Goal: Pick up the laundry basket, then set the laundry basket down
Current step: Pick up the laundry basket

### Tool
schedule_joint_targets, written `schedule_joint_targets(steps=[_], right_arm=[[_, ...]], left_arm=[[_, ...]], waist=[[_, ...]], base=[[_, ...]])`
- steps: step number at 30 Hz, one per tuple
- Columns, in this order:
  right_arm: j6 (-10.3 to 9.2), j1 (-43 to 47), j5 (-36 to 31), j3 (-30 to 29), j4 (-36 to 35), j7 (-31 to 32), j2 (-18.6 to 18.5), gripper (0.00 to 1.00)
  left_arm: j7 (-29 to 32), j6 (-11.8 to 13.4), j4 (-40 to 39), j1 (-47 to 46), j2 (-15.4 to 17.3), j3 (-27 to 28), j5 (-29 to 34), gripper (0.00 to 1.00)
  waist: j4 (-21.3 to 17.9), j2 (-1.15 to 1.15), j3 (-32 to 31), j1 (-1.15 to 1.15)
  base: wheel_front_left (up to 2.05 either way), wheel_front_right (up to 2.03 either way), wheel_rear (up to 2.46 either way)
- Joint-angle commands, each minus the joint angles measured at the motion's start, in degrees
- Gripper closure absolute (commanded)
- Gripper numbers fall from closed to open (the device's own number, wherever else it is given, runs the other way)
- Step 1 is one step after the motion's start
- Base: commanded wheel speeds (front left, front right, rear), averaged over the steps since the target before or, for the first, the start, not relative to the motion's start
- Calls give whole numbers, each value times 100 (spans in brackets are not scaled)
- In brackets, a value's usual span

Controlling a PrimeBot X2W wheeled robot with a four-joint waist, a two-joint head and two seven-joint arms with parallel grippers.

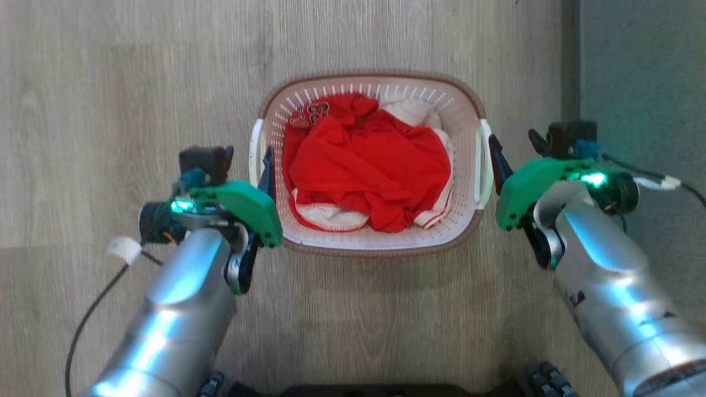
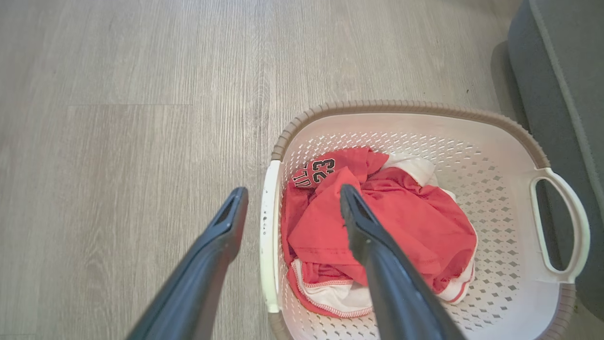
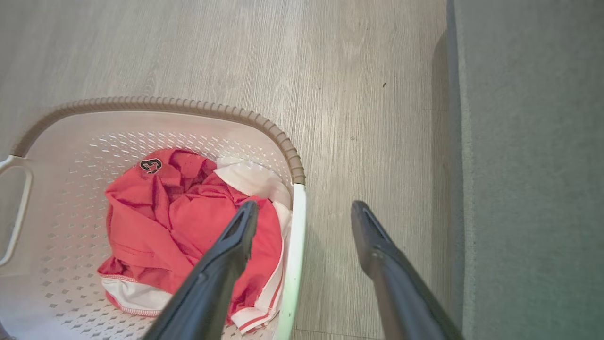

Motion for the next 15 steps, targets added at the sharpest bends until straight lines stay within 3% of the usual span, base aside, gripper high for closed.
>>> schedule_joint_targets(steps=[1, 15], right_arm=[[41, -80, 43, 199, 106, 54, 96, 0], [41, -740, 376, 585, 922, 252, 240, 0]], left_arm=[[-54, -75, 147, -127, 96, 13, -109, 0], [-54, -372, 1169, -817, 96, -779, -734, 0]], waist=[[-8, 0, 223, -1], [-27, 0, 764, -1]], base=[[0, 0, 0], [0, 0, 0]])
